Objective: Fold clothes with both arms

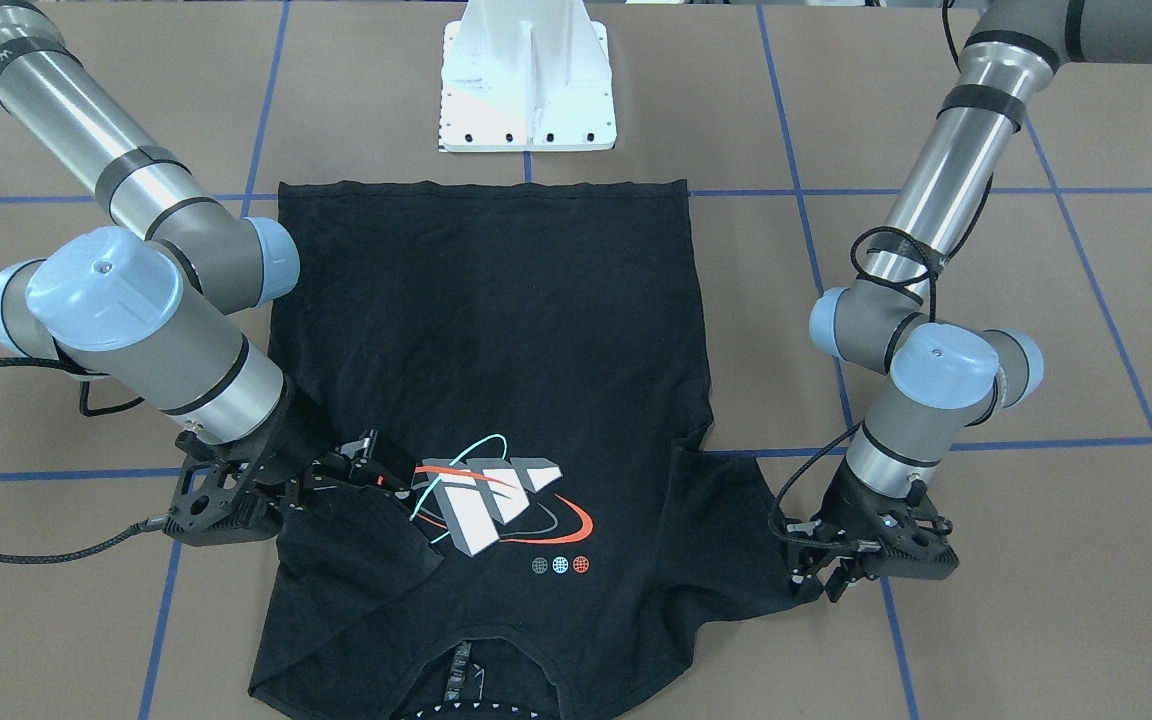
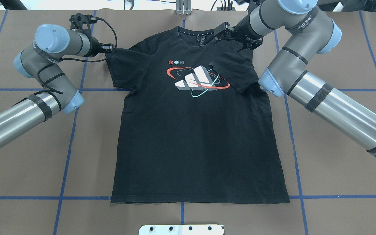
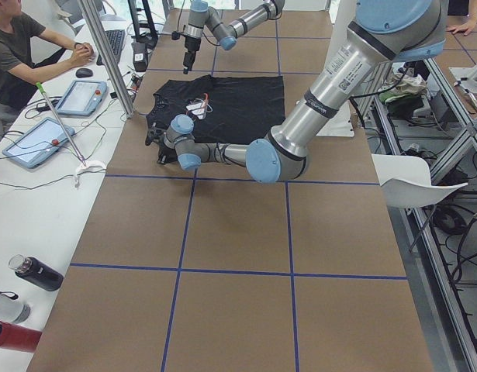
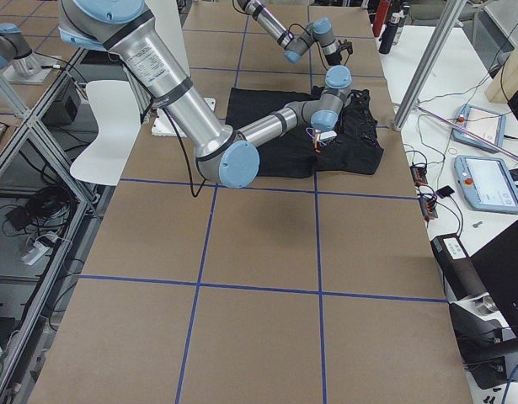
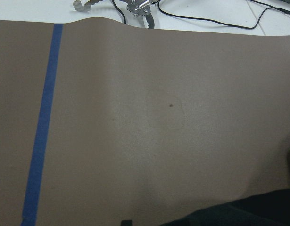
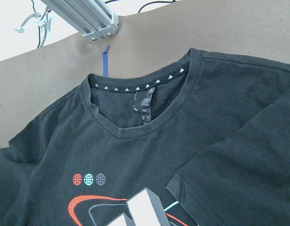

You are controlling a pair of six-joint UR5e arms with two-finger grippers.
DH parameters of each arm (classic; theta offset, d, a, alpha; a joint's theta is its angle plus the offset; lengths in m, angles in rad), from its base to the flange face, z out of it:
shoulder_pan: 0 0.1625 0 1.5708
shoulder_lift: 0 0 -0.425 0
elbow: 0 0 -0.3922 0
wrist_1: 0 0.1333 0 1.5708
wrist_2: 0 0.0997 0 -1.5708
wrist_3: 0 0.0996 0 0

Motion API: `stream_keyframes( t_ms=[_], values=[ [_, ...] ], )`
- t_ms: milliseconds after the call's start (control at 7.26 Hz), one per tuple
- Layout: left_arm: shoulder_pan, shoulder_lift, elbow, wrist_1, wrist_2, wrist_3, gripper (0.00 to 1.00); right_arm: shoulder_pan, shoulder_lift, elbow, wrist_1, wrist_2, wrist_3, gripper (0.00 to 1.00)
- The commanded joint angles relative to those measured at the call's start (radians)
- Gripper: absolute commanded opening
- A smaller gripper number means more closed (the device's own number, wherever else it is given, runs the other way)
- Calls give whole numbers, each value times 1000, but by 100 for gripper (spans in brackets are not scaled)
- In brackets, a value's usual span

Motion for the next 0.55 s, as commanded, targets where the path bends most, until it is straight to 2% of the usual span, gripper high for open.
stream_keyframes(
  t_ms=[0,138,413],
  values=[
    [0,1,0,-1,-1,0,43,2,0,0,0,0,0,100],
    [0,1,-2,-1,-1,0,37,2,0,0,0,0,0,100],
    [0,1,-2,-1,0,0,36,3,0,-1,0,0,0,100]
  ],
)
